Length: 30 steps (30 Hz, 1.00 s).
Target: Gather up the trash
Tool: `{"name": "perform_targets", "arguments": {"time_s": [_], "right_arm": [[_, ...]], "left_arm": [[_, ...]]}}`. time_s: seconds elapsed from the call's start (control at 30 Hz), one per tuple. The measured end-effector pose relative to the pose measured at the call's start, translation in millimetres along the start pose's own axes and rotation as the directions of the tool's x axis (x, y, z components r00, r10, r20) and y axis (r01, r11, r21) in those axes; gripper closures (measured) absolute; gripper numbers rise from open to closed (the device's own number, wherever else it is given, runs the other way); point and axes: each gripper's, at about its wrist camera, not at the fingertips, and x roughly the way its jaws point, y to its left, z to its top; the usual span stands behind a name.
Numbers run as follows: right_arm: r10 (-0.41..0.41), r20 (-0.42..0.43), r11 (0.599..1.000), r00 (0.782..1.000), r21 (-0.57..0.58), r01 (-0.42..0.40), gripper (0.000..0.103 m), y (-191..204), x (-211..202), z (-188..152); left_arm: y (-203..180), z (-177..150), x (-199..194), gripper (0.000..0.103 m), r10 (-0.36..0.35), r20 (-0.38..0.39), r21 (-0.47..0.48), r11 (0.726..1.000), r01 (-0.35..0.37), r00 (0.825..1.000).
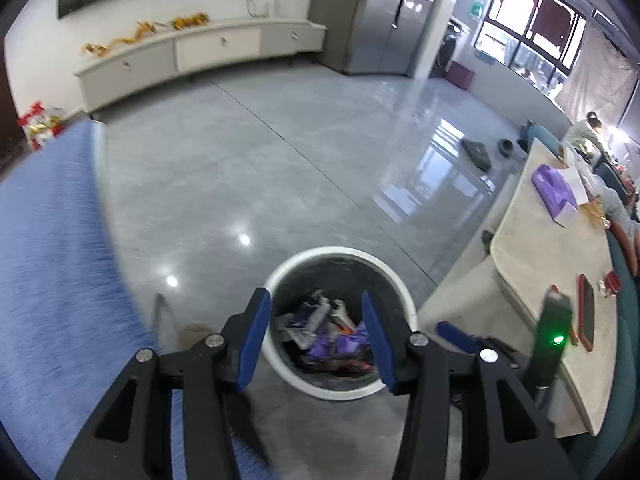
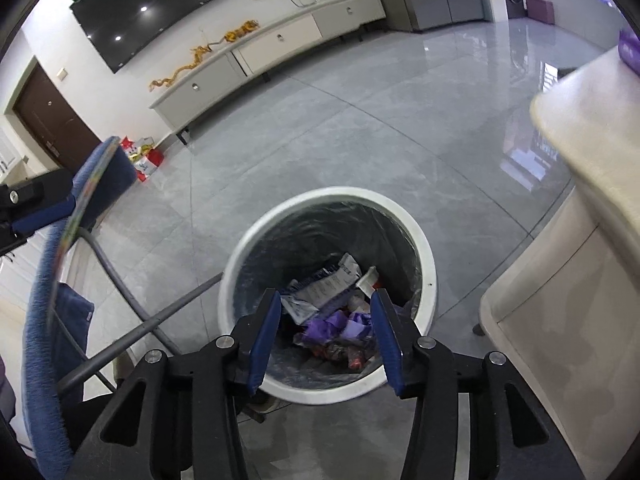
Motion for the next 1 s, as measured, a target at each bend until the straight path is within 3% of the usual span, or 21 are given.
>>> {"name": "perform_targets", "arguments": {"time_s": [0.13, 0.3, 0.6, 0.73, 0.83, 0.93, 1.0], "right_arm": [[0.035, 0.049, 0.998, 0.998, -0.058, -0.032, 0.054, 29.4, -27.7, 4.9], [0.105, 0.108, 0.983, 0.989, -0.162, -0.087, 0.052, 80.3, -62.5, 10.2], [0.242, 0.154, 0.918, 0.958, -0.356, -0.175, 0.048, 185.1, -109.4, 9.7], [0.289, 0.154, 0.879, 0.945, -0.434, -0.198, 0.031, 230.5, -122.0, 2.4], [0.315, 0.15, 0.851, 0.937, -0.481, -0.209, 0.03, 258.9, -128.1, -3.2], [0.327, 0.152, 0.831, 0.933, -0.517, -0.207, 0.022, 283.2, -133.7, -8.7], [0.331, 0.162, 0.82, 0.93, -0.537, -0.198, 0.018, 296.3, -137.5, -11.8]], "left_arm": [[17.2, -12.9, -45.6, 0.057, 0.083, 0.078, -0.016, 0.996, -0.082, 0.993], [43.8, -31.2, -103.6, 0.057, 0.189, 0.177, -0.049, 0.982, -0.183, 0.966], [114.5, -80.6, -193.4, 0.048, 0.38, 0.264, -0.184, 0.922, -0.341, 0.886], [148.0, -100.8, -227.1, 0.047, 0.45, 0.284, -0.259, 0.886, -0.384, 0.847], [169.5, -113.0, -247.2, 0.045, 0.503, 0.291, -0.312, 0.854, -0.416, 0.814], [184.2, -127.5, -263.9, 0.041, 0.55, 0.297, -0.361, 0.821, -0.441, 0.781], [194.6, -134.4, -273.0, 0.039, 0.57, 0.294, -0.384, 0.806, -0.451, 0.767]]}}
